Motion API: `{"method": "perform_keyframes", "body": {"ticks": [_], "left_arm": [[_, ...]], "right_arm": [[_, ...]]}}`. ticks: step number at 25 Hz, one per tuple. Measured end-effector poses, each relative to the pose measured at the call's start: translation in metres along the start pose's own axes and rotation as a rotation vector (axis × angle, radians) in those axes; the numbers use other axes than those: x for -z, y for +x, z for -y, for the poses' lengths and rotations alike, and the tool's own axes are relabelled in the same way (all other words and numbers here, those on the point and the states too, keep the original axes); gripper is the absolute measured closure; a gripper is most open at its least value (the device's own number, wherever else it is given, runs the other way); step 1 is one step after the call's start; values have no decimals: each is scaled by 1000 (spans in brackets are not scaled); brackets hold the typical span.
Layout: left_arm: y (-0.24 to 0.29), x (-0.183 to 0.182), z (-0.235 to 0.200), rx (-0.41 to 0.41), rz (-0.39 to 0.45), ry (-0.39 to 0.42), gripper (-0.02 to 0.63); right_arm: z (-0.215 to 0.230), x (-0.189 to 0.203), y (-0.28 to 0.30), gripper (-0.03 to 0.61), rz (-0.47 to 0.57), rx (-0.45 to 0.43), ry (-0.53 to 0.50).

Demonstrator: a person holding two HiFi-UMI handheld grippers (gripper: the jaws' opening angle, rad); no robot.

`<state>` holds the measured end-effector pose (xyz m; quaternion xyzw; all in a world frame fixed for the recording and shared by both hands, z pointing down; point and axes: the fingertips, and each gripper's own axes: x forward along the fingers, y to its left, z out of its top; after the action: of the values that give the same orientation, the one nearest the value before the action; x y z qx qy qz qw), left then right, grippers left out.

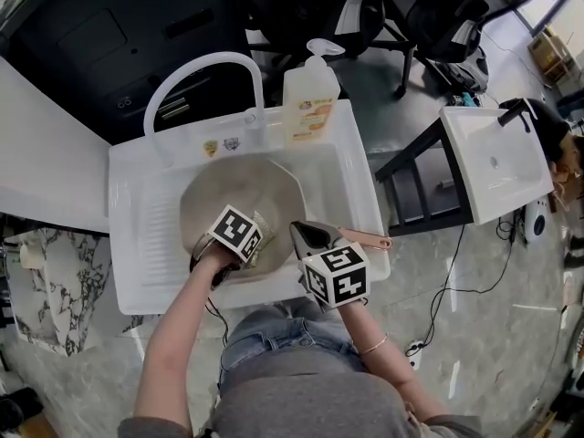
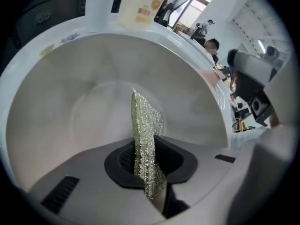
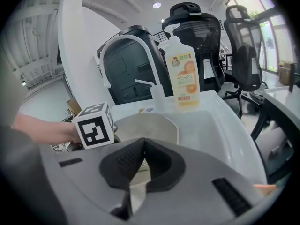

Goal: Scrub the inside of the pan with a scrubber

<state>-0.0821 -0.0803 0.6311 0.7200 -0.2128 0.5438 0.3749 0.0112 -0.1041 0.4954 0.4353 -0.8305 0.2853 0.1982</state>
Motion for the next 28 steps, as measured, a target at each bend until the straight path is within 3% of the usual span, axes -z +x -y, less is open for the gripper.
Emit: {"method": "perform_keyframes", "body": {"ticks": [7, 28], "left_arm": [[-10, 19, -25, -129, -130, 143, 552], [-30, 26, -95, -418, -298, 350, 552]], "right_arm": [[-4, -9, 9, 568, -1, -12, -7], [-10, -13, 26, 568, -26, -23, -22]]}}
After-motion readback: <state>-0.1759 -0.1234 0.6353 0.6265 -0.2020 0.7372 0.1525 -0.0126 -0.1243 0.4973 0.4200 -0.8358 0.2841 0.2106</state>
